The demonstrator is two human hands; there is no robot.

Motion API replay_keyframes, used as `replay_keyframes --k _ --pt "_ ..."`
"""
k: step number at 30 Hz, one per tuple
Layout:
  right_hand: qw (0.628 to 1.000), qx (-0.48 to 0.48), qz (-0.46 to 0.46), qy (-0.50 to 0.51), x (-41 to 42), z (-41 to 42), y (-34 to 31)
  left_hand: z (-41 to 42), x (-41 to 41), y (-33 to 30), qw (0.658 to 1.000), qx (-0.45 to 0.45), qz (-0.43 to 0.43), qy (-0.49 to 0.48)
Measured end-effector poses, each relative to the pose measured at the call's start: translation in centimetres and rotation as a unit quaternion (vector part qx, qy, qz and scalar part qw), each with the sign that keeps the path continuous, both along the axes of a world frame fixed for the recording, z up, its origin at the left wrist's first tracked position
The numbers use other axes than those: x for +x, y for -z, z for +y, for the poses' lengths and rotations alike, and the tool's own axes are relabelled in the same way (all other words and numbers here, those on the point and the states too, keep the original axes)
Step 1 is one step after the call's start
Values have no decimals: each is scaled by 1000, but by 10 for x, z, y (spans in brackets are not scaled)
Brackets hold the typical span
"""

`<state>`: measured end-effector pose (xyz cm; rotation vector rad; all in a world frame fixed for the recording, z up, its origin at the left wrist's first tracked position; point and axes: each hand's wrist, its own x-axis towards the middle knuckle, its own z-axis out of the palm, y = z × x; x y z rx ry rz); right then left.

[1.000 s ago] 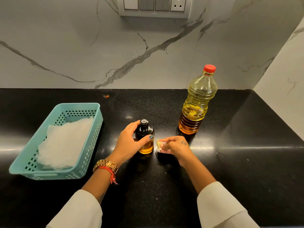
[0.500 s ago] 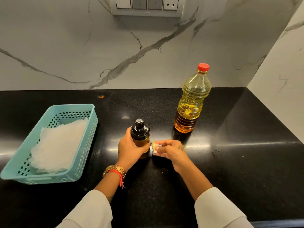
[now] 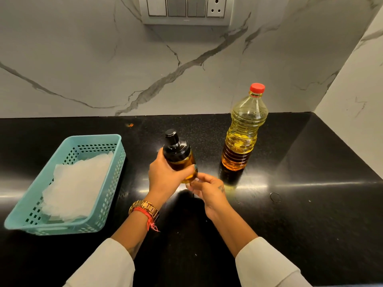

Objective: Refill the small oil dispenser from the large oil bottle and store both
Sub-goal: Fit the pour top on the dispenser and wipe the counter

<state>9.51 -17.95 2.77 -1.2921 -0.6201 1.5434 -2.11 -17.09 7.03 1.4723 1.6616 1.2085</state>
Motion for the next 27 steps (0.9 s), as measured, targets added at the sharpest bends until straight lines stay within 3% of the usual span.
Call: replay_keyframes --k 7,11,14,18,27 --pt "979 11 200 -32 1 8 -15 0 6 -18 1000 21 11 14" --pt "967 -29 246 -60 5 0 -11 2 2 -23 1000 17 20 9" --pt "958 -51 281 1 14 3 -12 2 1 -24 1000 13 16 17" --pt "962 -56 261 53 16 15 -18 0 4 -23 999 7 26 24" --pt "966 -69 239 -63 -12 1 -15 3 5 -20 999 7 43 10"
